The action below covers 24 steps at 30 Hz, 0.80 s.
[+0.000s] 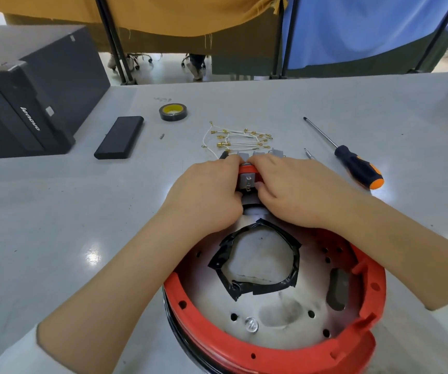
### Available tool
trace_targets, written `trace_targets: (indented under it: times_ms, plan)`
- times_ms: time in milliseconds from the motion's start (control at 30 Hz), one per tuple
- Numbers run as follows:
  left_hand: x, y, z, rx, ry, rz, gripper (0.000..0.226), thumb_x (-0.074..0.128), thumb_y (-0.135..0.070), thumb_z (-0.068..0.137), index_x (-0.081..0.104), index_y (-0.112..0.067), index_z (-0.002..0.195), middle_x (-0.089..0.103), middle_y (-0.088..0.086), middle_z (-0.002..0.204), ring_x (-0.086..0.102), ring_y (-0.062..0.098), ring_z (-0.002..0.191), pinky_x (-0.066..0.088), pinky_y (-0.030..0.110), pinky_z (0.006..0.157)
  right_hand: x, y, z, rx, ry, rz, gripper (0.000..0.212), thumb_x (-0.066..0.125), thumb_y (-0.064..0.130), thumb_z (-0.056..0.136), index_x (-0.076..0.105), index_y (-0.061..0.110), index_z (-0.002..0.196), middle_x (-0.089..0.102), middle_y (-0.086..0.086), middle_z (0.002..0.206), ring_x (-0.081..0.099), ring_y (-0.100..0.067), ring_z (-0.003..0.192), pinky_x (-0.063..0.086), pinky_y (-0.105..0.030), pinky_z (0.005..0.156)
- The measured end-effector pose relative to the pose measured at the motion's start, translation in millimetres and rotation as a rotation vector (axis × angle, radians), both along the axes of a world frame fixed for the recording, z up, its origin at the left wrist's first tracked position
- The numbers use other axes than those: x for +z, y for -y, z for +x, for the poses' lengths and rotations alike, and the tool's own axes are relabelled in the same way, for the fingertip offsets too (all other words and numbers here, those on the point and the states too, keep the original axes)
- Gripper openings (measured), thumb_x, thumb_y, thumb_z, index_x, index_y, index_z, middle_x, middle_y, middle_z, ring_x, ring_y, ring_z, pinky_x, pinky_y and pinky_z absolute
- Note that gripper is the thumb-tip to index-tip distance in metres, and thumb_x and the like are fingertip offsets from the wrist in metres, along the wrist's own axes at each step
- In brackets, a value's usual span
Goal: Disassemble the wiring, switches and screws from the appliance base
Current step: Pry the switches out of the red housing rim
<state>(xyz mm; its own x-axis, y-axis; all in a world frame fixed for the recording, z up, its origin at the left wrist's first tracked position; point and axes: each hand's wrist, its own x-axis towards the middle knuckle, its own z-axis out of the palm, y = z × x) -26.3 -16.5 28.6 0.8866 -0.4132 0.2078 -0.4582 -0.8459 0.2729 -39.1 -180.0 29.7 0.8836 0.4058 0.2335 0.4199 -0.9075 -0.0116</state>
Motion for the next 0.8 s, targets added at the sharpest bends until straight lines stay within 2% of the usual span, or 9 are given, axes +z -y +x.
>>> trace_targets:
  times_ms: [200, 333, 400, 500, 667, 800]
  plan:
    - [-0.2, 0.2, 3.9, 0.025, 0.035, 0.002, 0.028, 0.053, -0.027, 0.087, 0.054, -0.022, 0.115, 0.067, 0.006, 0.098, 0.06, 0.032, 0.089, 0.048, 0.039, 0.072, -1.7, 0.2, 1.6, 0.008, 0.028, -0.036, 0.027, 0.035, 0.029, 0.096, 0.039, 0.021, 0.122, 0.055, -0.001, 0.115, 0.057, -0.026, 0.096, 0.03, -0.033, 0.064]
    - [-0.5, 1.4, 7.0, 0.034, 0.046, 0.035, 0.024, 0.053, -0.025, 0.086, 0.055, -0.019, 0.11, 0.065, 0.007, 0.092, 0.053, 0.03, 0.078, 0.038, 0.033, 0.061, -3.8, 0.8, 1.5, 0.016, 0.055, -0.029, 0.031, 0.037, 0.035, 0.095, 0.038, 0.021, 0.122, 0.056, -0.001, 0.115, 0.058, -0.026, 0.096, 0.03, -0.033, 0.064]
    - [-0.5, 2.9, 7.4, 0.06, 0.063, 0.068, 0.023, 0.053, -0.024, 0.083, 0.053, -0.018, 0.105, 0.059, 0.004, 0.081, 0.043, 0.026, 0.067, 0.03, 0.031, 0.053, -5.9, 0.8, 1.9, 0.016, 0.082, -0.044, 0.029, 0.037, 0.036, 0.096, 0.038, 0.02, 0.12, 0.056, -0.001, 0.114, 0.059, -0.026, 0.094, 0.032, -0.033, 0.062]
    - [-0.5, 5.9, 6.0, 0.095, 0.101, 0.114, 0.016, 0.054, -0.023, 0.079, 0.046, -0.019, 0.093, 0.037, -0.004, 0.063, 0.029, 0.017, 0.052, 0.02, 0.028, 0.045, -7.8, 0.1, 1.8, 0.008, 0.127, -0.093, 0.027, 0.036, 0.034, 0.096, 0.04, 0.017, 0.116, 0.056, -0.003, 0.108, 0.059, -0.027, 0.086, 0.029, -0.033, 0.057]
    - [-0.3, 9.5, 4.4, 0.106, 0.116, 0.164, 0.024, 0.054, -0.02, 0.077, 0.033, -0.023, 0.087, 0.029, -0.006, 0.061, 0.023, 0.013, 0.05, 0.017, 0.027, 0.044, -7.5, -1.6, 1.5, -0.003, 0.143, -0.154, 0.024, 0.04, 0.031, 0.095, 0.042, 0.014, 0.113, 0.056, -0.005, 0.103, 0.058, -0.028, 0.076, 0.024, -0.033, 0.052]
    - [1.5, 10.7, 2.0, 0.128, 0.112, 0.162, 0.023, 0.053, -0.016, 0.076, 0.04, -0.024, 0.093, 0.035, -0.004, 0.065, 0.028, 0.019, 0.053, 0.017, 0.027, 0.044, -7.5, -2.7, 1.9, -0.034, 0.141, -0.208, 0.027, 0.041, 0.029, 0.095, 0.042, 0.013, 0.117, 0.056, -0.006, 0.108, 0.059, -0.028, 0.077, 0.019, -0.033, 0.049]
